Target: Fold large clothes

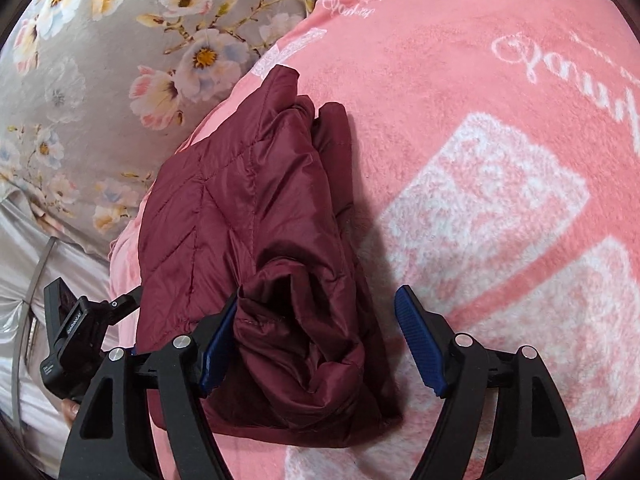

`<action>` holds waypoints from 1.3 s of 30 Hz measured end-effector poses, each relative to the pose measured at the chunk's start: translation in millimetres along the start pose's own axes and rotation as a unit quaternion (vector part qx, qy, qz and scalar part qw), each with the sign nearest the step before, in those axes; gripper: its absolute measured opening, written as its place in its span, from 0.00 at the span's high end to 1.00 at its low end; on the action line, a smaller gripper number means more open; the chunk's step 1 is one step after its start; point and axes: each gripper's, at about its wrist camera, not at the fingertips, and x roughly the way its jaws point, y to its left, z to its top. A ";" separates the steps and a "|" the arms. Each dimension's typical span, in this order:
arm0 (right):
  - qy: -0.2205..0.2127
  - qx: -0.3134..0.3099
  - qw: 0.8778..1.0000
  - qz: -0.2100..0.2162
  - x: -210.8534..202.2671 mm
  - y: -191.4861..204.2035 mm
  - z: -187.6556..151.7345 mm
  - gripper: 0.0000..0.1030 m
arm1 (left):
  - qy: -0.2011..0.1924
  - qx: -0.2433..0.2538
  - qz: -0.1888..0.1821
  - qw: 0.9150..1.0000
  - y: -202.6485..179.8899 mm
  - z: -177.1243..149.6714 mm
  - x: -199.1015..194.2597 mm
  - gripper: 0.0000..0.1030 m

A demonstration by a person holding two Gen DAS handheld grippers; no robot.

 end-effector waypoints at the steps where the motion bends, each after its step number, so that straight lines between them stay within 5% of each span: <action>1: 0.002 0.002 1.000 0.005 3.0 0.4 -0.1 0.28 | 0.004 0.002 -0.007 1.000 -2.7 -2.0 2.0 0.10; 5: 0.005 0.002 1.000 0.017 11.0 1.9 0.8 0.28 | 0.031 0.000 -0.043 0.999 -10.4 -9.5 19.6 0.06; 8: 0.009 -0.003 1.000 0.022 16.0 6.1 0.0 0.40 | 0.029 -0.001 -0.042 0.999 -14.2 -11.9 23.6 0.09; 13: -0.004 -0.040 0.999 0.021 11.0 23.3 -2.9 0.75 | 0.008 0.036 -0.040 0.999 -27.8 -12.7 5.5 0.41; 17: -0.047 -0.098 0.994 -0.004 -7.4 55.0 -12.0 0.80 | -0.014 0.089 -0.035 0.995 -48.4 -11.2 -12.6 0.61; 21: -0.090 -0.142 0.986 -0.009 -32.5 83.3 -23.8 0.82 | -0.046 0.141 -0.037 0.988 -72.6 -10.4 -38.5 0.65; 28: -0.178 -0.202 0.963 0.001 -88.8 130.2 -30.9 0.82 | -0.121 0.205 -0.070 0.969 -97.1 -14.1 -106.6 0.66; 39: -0.298 -0.311 0.902 0.037 -138.3 241.4 -25.5 0.82 | -0.264 0.266 -0.112 0.920 -104.9 20.1 -227.0 0.65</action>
